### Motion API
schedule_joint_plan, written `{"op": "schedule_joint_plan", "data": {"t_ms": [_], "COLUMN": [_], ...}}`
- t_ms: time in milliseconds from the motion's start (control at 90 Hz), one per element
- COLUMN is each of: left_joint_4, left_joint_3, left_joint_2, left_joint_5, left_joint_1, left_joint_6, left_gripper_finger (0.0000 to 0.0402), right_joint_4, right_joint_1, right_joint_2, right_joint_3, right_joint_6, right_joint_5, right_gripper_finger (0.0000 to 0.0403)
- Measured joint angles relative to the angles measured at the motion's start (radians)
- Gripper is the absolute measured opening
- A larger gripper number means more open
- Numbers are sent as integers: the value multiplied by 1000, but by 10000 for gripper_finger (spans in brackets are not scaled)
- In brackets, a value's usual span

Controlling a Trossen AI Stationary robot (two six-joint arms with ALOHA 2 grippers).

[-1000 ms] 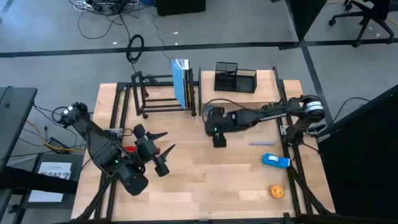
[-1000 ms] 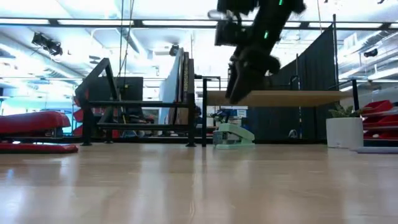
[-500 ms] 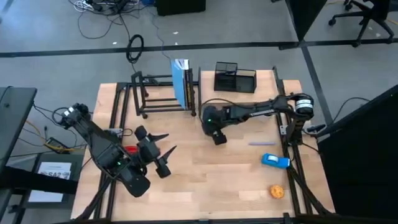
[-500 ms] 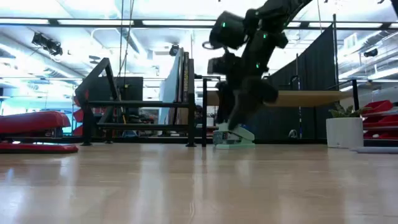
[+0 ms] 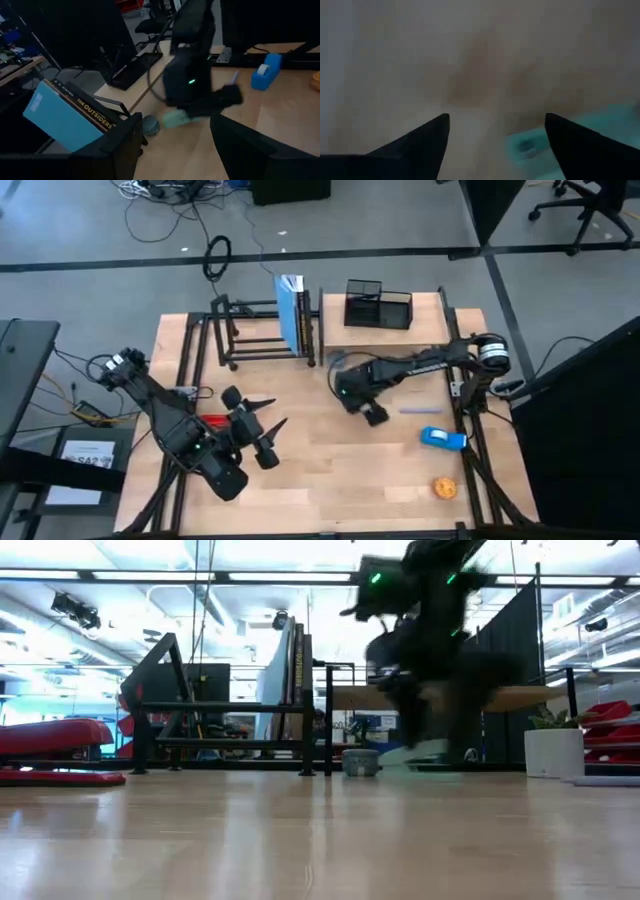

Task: Stock shelves
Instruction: Remove the green stapler from under the shelf

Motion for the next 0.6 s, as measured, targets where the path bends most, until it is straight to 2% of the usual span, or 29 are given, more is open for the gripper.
{"op": "schedule_joint_plan", "data": {"t_ms": [78, 156, 256, 322, 467, 600], "left_joint_4": [-1, 0, -1, -2, -3, -5], "left_joint_3": [0, 0, 0, 0, 0, 0], "left_joint_2": [0, 0, 0, 0, 0, 0], "left_joint_5": [0, 0, -9, -10, -9, -9], "left_joint_1": [3, 5, 10, 11, 11, 11], "left_joint_6": [0, 1, 3, 5, 29, 30], "left_gripper_finger": [213, 213, 213, 213, 213, 213], "right_joint_4": [-78, -79, 10, 88, 362, 659], "right_joint_1": [54, 103, 152, 172, 152, 68], "right_joint_2": [-55, -129, -221, -292, -443, -526], "right_joint_3": [-8, -42, -131, -226, -452, -610], "right_joint_6": [103, 259, 507, 602, 676, 617], "right_joint_5": [-12, -1, 94, 171, 305, 336], "right_gripper_finger": [286, 278, 266, 260, 254, 254]}}
